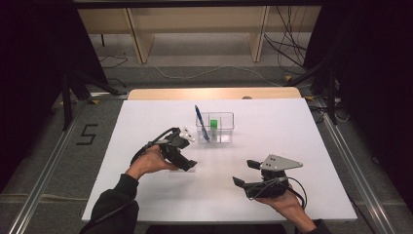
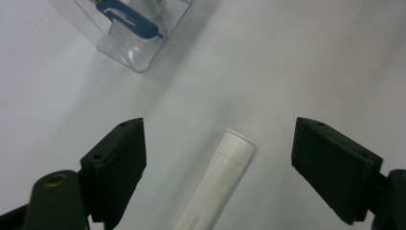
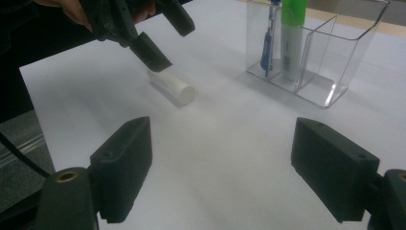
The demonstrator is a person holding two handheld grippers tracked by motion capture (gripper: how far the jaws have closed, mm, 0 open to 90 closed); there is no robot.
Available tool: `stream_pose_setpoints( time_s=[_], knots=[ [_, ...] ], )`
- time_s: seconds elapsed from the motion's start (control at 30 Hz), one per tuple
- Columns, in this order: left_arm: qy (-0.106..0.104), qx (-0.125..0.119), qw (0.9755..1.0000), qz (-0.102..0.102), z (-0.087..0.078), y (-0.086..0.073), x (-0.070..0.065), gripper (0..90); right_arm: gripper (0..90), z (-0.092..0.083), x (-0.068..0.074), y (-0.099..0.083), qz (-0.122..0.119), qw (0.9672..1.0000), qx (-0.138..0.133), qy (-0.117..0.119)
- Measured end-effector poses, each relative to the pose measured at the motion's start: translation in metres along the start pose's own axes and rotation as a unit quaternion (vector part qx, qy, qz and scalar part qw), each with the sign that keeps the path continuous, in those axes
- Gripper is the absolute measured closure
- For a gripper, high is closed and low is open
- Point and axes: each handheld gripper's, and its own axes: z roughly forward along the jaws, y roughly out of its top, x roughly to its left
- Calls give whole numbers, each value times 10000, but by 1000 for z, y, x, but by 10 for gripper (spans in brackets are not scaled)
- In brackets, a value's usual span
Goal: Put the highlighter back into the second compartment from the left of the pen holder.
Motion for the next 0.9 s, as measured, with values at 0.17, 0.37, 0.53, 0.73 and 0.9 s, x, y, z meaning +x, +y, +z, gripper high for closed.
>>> stream_pose_setpoints(
  time_s=[0.17, 0.37, 0.53, 0.73, 0.9],
  knots=[
    [58, 173, 9998, 87, 3, -1, 0, 200, 230, 1, -1, -1, -3, 10000, 11, 10],
    [102, 301, 9994, 160, 7, -2, -2, 199, 230, 1, 0, 0, -2, 10000, 33, 19],
    [78, 402, 9989, 214, 9, -2, -3, 190, 230, 1, 0, 0, -6, 10000, 8, 28],
    [98, 514, 9983, 269, 12, -1, -4, 176, 230, 1, 0, 0, -10, 10000, 6, 32],
    [114, 649, 9970, 417, 14, 0, -5, 182, 230, 1, 0, 0, -12, 10000, 26, 22]
  ],
)
